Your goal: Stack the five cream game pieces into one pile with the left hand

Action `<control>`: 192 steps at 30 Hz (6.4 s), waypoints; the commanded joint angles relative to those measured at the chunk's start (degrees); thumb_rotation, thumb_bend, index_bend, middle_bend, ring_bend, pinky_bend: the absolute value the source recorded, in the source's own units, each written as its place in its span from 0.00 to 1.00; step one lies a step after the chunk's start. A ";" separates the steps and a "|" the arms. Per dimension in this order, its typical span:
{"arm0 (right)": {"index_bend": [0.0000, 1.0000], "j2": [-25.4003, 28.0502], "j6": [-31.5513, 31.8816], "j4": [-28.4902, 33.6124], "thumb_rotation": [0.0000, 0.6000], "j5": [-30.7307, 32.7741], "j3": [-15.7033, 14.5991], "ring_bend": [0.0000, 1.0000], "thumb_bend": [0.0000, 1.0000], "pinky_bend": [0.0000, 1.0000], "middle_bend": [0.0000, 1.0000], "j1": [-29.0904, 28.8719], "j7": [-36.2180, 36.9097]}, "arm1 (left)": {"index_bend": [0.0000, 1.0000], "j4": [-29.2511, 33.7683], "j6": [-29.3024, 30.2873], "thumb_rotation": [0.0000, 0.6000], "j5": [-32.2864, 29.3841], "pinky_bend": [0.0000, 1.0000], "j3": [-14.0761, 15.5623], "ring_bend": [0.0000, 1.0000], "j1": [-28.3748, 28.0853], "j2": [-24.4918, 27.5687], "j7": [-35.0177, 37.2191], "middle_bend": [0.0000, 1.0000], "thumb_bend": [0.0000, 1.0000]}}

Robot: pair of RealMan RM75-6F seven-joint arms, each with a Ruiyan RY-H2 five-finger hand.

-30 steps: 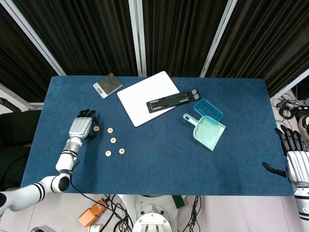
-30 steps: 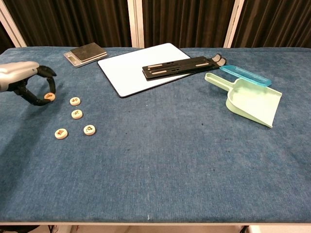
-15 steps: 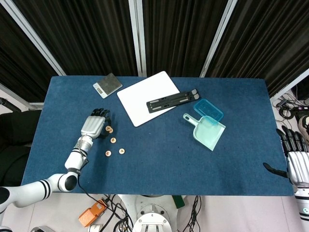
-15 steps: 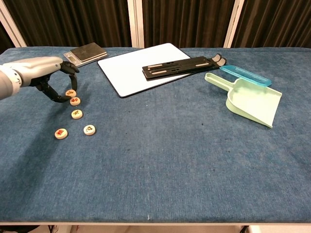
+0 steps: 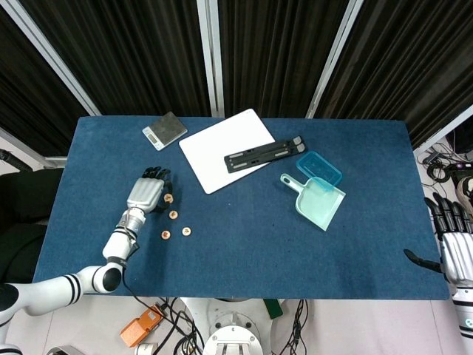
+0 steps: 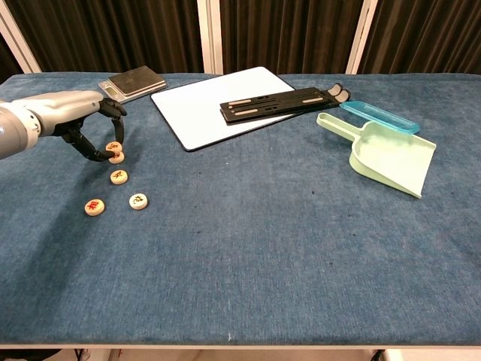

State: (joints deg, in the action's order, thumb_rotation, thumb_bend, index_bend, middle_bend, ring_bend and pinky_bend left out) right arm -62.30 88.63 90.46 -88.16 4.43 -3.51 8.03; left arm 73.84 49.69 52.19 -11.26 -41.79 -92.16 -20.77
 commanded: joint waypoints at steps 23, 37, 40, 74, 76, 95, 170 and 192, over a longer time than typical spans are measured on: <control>0.00 -0.14 0.03 -0.18 1.00 0.11 0.10 0.00 0.16 0.00 0.00 0.15 0.21 | 0.48 -0.51 -0.01 1.00 -1.69 0.00 0.84 0.00 -0.72 -0.28 -0.60 0.10 0.32; 0.00 0.02 -0.11 0.11 1.00 0.19 0.15 0.00 0.16 0.00 0.00 0.15 0.06 | 0.47 -1.11 -0.20 1.00 -1.83 0.00 1.18 0.00 -0.88 -0.48 -0.36 0.10 0.31; 0.00 0.05 -0.08 0.19 1.00 0.17 0.17 0.00 0.16 0.00 0.00 0.15 -0.02 | 0.45 -1.06 -0.20 1.00 -1.97 0.00 1.20 0.00 -0.89 -0.47 -0.35 0.09 0.31; 0.00 -0.15 1.25 -0.20 1.00 -0.43 -0.03 0.00 0.16 0.00 0.00 0.87 0.82 | 0.39 7.94 5.74 1.00 12.65 0.00 6.79 0.00 2.49 2.78 1.27 0.06 0.29; 0.00 -0.14 1.50 -0.19 1.00 -0.49 -0.04 0.00 0.16 0.00 0.00 1.02 0.91 | 0.39 7.26 5.48 1.00 12.22 0.00 6.79 0.00 2.49 2.26 0.78 0.06 0.29; 0.00 -0.05 1.90 0.59 1.00 -0.70 -0.06 0.00 0.16 0.00 0.00 1.33 -0.01 | 0.44 2.48 4.40 1.00 11.30 0.00 6.37 0.00 3.12 -0.33 0.90 0.05 0.30; 0.00 -0.07 2.09 0.71 1.00 -0.21 0.38 0.00 0.16 0.00 0.00 1.75 -0.14 | 0.47 -0.79 2.11 1.00 4.43 0.00 1.65 0.00 1.24 0.28 0.42 0.04 0.31; 0.00 -0.02 2.19 1.07 1.00 -0.17 0.37 0.00 0.16 0.00 0.00 1.88 -0.45 | 0.43 -1.46 2.15 1.00 4.13 0.00 1.65 0.00 1.20 0.01 0.74 0.03 0.28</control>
State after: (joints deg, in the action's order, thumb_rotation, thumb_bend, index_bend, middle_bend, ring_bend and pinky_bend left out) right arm -62.32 90.83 91.52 -88.33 4.80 -1.63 7.58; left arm 72.41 51.86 56.34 -9.59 -40.57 -92.13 -20.00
